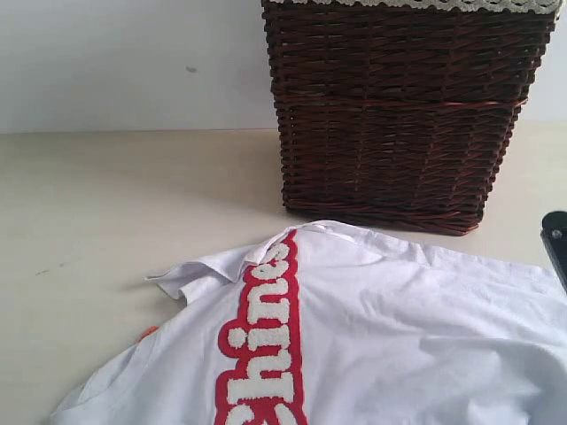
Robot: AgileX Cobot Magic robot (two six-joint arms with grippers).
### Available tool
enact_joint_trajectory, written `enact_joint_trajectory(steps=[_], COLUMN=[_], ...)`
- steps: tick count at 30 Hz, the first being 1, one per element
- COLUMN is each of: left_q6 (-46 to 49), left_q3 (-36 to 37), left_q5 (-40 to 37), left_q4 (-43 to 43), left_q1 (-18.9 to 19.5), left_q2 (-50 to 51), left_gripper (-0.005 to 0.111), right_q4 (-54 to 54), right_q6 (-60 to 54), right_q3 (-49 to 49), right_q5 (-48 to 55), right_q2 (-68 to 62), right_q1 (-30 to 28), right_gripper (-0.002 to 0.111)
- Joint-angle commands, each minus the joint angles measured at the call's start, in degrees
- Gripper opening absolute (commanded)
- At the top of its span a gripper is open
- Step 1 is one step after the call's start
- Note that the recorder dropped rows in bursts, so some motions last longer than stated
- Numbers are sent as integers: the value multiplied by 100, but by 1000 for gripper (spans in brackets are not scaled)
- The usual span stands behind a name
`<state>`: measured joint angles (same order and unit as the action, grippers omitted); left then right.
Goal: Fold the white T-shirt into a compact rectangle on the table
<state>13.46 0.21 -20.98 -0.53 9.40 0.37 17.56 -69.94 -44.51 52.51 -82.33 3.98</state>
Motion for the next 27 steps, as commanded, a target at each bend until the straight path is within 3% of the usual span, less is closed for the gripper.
enact_joint_trajectory(steps=[1, 4, 8, 15, 20, 27], left_q6=[-18, -18, -18, -18, -18, -18], left_q3=[-21, -21, -21, -21, -21, -21], left_q5=[36, 36, 36, 36, 36, 36], left_q4=[-56, -56, -56, -56, -56, -56], left_q1=[-15, -15, -15, -15, -15, -15], left_q2=[-37, -37, -37, -37, -37, -37], left_gripper=[0, 0, 0, 0, 0, 0], right_q4=[-1939, -3551, -4269, -4149, -3152, -2948], right_q6=[-719, -1275, -1225, 205, 1796, 1693], right_q3=[11, 11, 11, 11, 11, 11], right_q5=[-854, -402, 873, 545, 280, 974], right_q2=[850, 859, -13, -1246, -1766, -1959], right_q1=[-38, -38, -38, -27, -27, 415], right_gripper=[59, 57, 47, 0, 0, 0])
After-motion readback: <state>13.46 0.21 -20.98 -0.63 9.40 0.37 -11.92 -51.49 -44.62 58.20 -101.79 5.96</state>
